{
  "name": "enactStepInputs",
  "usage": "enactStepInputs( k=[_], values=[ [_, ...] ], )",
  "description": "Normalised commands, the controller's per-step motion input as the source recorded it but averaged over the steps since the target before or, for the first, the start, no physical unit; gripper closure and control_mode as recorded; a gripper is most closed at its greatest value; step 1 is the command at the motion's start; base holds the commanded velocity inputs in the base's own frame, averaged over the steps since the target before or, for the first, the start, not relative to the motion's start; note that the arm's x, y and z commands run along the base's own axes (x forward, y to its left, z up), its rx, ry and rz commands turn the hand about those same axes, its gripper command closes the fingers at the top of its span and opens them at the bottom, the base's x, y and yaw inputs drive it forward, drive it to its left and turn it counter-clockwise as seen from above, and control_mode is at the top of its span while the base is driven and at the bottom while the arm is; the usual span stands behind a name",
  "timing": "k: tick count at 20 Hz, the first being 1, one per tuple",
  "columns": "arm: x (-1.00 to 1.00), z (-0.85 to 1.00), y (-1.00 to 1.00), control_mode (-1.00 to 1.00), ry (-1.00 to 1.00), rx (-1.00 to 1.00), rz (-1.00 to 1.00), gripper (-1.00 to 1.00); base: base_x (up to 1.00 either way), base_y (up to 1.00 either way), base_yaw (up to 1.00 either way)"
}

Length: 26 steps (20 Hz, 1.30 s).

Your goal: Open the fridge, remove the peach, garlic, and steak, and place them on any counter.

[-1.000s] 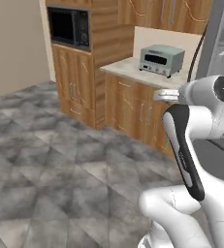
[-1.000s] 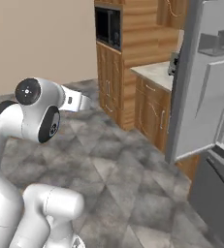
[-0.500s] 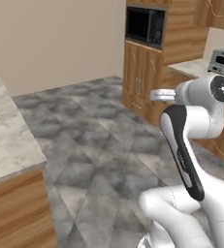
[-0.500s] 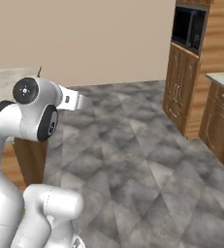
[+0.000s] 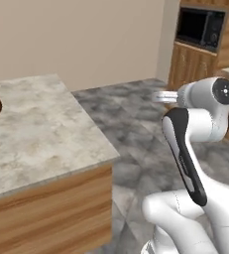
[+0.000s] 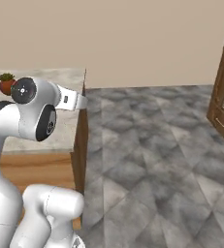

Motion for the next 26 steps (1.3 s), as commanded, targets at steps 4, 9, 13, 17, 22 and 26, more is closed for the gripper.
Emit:
enactStepInputs(
  k=[4, 9, 13, 17, 22, 26],
  values=[
    [0.00, 0.00, 0.00, 1.00, 0.00, 0.00, 0.00, 1.00, 0.66, 0.97, 0.41],
    [0.00, 0.00, 0.00, 1.00, 0.00, 0.00, 0.00, 1.00, 0.97, 0.70, 0.26],
    [0.99, -0.74, 0.18, -1.00, 0.35, -0.10, 0.13, 1.00, 0.00, 0.00, 0.00],
    [1.00, -1.00, 0.18, -1.00, 0.44, -0.10, 0.10, 1.00, 0.00, 0.00, 0.00],
    [0.89, -1.00, 0.37, -1.00, 0.37, -0.09, 0.14, 1.00, 0.00, 0.00, 0.00],
    [0.73, -1.00, 0.27, -1.00, 0.32, -0.08, 0.19, 1.00, 0.00, 0.00, 0.00]
  ],
)
